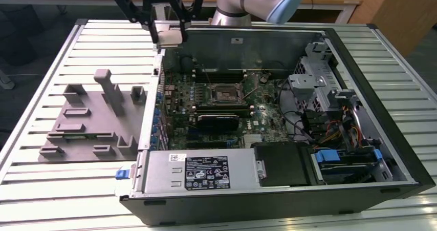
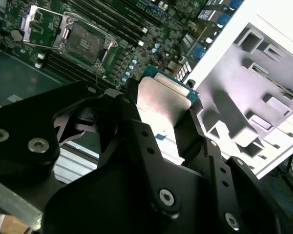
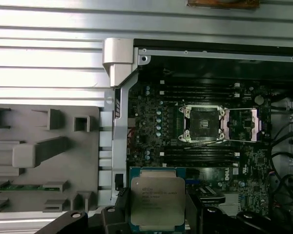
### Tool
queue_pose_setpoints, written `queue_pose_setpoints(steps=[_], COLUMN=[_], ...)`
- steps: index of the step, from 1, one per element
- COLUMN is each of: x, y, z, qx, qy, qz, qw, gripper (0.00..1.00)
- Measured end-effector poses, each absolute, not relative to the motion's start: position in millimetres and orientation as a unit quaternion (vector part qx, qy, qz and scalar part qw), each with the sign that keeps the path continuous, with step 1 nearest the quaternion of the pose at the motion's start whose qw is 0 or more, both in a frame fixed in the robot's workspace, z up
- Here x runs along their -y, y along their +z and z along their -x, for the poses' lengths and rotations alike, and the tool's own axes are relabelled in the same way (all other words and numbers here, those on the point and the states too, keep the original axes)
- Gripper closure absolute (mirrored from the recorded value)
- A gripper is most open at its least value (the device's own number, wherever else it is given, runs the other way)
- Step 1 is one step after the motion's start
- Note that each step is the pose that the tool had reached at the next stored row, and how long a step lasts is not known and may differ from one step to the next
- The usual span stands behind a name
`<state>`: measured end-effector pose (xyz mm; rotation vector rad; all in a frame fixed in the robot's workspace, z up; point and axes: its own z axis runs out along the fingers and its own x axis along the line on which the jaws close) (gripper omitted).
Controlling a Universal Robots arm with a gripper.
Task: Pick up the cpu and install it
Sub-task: 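Pick up the cpu and move it towards the insertion slot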
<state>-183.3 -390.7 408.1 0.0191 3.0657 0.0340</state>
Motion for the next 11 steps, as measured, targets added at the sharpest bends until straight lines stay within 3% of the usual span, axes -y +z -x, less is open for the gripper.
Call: queue_pose_setpoints(steps=[11], x=[391], y=[408], z=[164], qx=[-0.999], qy=[0.011], qz=[-0.006], qw=[0.038], gripper=[0.46])
